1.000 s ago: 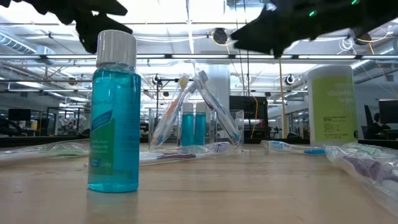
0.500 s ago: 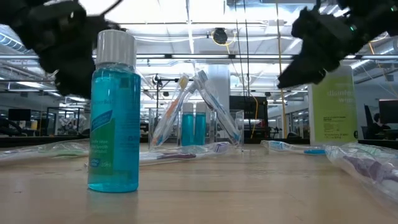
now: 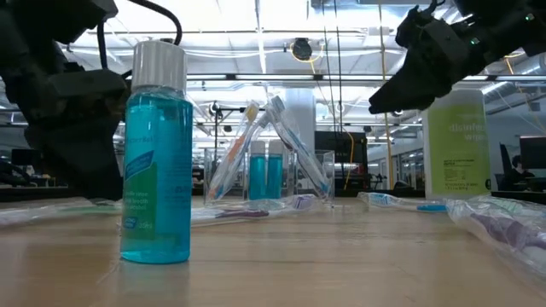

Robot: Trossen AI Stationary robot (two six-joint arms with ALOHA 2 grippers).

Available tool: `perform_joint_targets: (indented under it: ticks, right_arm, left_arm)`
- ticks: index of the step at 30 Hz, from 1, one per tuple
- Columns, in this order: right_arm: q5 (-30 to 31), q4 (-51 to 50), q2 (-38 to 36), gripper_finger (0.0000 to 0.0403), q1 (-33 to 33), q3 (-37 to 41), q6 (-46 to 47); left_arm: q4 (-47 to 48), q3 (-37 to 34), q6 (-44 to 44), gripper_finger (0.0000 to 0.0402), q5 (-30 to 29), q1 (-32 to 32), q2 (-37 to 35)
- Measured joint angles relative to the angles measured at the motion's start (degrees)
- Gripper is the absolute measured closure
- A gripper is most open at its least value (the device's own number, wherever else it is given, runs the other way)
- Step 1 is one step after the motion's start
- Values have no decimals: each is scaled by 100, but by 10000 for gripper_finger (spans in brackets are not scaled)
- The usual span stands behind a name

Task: Pick & Place toothbrushing station
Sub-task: Put the top green toothbrush into the transparent organizer

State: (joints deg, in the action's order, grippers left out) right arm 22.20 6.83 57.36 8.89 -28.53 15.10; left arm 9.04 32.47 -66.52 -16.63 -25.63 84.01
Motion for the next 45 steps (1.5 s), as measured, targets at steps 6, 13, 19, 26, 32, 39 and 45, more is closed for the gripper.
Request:
perform_joint_targets:
  ticks: [6, 13, 19, 26, 32, 39, 45]
  right_arm:
    - [-2, 199, 0, 206, -7, 0, -123]
    - [-2, 367, 0, 206, -10, 0, -126]
    - [-1, 453, 0, 206, -10, 0, -98]
    - [0, 497, 0, 206, -7, 0, -86]
    - [4, 498, 0, 206, -7, 0, -84]
    - [7, 500, 2, 206, -7, 0, -86]
    - [11, 501, 2, 206, -7, 0, -101]
  left_arm:
    - [25, 0, -62, 213, -57, 4, 40]
    - [63, 0, 359, 213, -323, 55, 41]
    - [9, 1, 604, 213, -103, 256, 34]
    - [23, 2, 517, 213, -101, 401, -197]
    - [-83, 2, 562, 213, -213, 468, -217]
    - [-571, 9, 661, 213, -403, 470, 224]
    - [-582, 28, 633, 213, -491, 457, 626]
